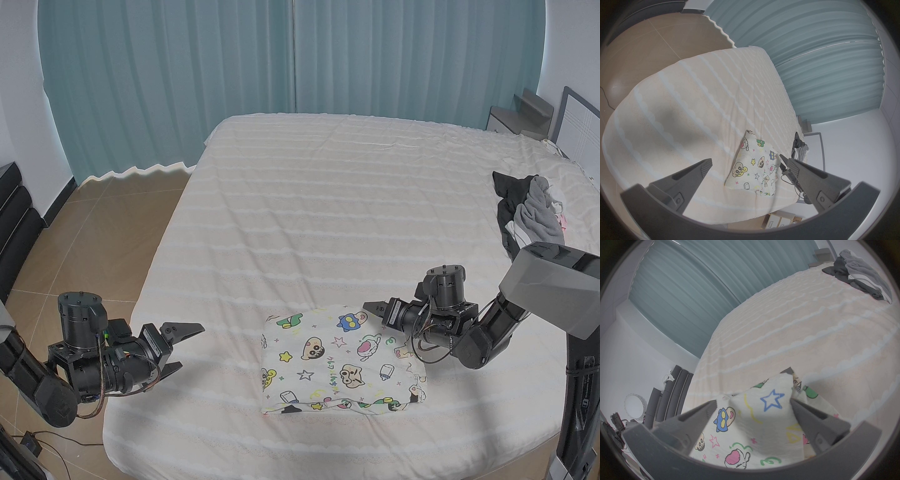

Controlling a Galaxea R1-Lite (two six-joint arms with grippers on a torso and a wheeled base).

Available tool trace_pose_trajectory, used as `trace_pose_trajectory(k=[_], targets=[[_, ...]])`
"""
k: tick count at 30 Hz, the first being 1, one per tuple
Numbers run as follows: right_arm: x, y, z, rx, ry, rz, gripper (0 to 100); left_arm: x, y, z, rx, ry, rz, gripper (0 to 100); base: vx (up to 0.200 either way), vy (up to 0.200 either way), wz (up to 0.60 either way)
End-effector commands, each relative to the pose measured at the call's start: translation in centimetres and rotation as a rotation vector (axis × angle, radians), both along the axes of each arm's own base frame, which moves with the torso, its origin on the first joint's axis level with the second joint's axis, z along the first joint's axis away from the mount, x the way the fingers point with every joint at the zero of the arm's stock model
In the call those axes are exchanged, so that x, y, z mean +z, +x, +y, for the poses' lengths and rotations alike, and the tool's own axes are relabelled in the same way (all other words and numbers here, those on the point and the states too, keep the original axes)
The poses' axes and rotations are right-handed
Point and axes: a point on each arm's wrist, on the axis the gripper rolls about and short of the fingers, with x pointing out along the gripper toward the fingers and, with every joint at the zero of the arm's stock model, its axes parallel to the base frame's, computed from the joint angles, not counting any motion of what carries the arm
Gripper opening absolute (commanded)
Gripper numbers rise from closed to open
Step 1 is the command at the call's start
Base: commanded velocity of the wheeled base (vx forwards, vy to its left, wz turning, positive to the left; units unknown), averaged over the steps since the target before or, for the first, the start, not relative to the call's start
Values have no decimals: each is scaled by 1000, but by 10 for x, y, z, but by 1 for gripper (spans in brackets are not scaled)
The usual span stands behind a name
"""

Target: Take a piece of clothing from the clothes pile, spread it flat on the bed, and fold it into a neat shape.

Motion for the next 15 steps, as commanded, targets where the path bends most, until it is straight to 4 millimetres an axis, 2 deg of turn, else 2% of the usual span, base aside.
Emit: trace_pose_trajectory(k=[1,5,15], targets=[[-5,0,3,8,-8,15,0,-1,1,0,0,1,4,100,0,0,0],[-4,2,-3,-5,-17,16,0,-1,1,0,0,1,4,100,0,0,0],[-5,11,-33,-89,-11,17,0,-1,1,0,-1,1,5,100,0,0,0]])
